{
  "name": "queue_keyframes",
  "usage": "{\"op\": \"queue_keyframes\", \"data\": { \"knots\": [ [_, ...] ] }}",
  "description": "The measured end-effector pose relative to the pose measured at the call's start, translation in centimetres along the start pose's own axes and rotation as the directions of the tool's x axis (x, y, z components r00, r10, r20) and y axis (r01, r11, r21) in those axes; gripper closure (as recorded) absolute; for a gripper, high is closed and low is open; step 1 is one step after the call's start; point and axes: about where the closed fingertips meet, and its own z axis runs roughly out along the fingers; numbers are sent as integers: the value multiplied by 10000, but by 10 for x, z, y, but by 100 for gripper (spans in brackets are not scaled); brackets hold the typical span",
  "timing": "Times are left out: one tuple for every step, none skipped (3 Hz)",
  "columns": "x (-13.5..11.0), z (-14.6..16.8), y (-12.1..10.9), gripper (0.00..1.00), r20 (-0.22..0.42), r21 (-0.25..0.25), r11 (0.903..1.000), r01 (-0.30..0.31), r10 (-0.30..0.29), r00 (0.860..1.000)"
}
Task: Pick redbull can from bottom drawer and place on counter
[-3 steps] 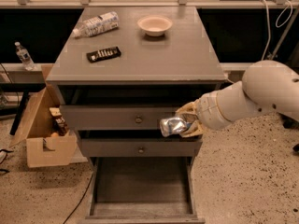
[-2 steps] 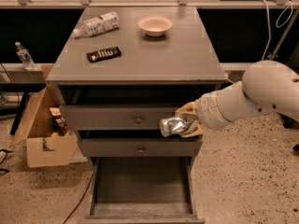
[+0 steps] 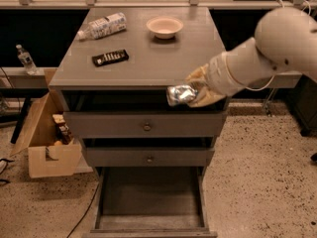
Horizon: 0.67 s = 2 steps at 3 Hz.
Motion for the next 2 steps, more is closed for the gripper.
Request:
{"op": "queue_keyframes", "data": {
  "knots": [
    [-2,2,-69,100,-404,417,9968,-681,698,9967],
    [1,20,-113,100,-429,560,9881,-1436,1461,9883]
  ]
}}
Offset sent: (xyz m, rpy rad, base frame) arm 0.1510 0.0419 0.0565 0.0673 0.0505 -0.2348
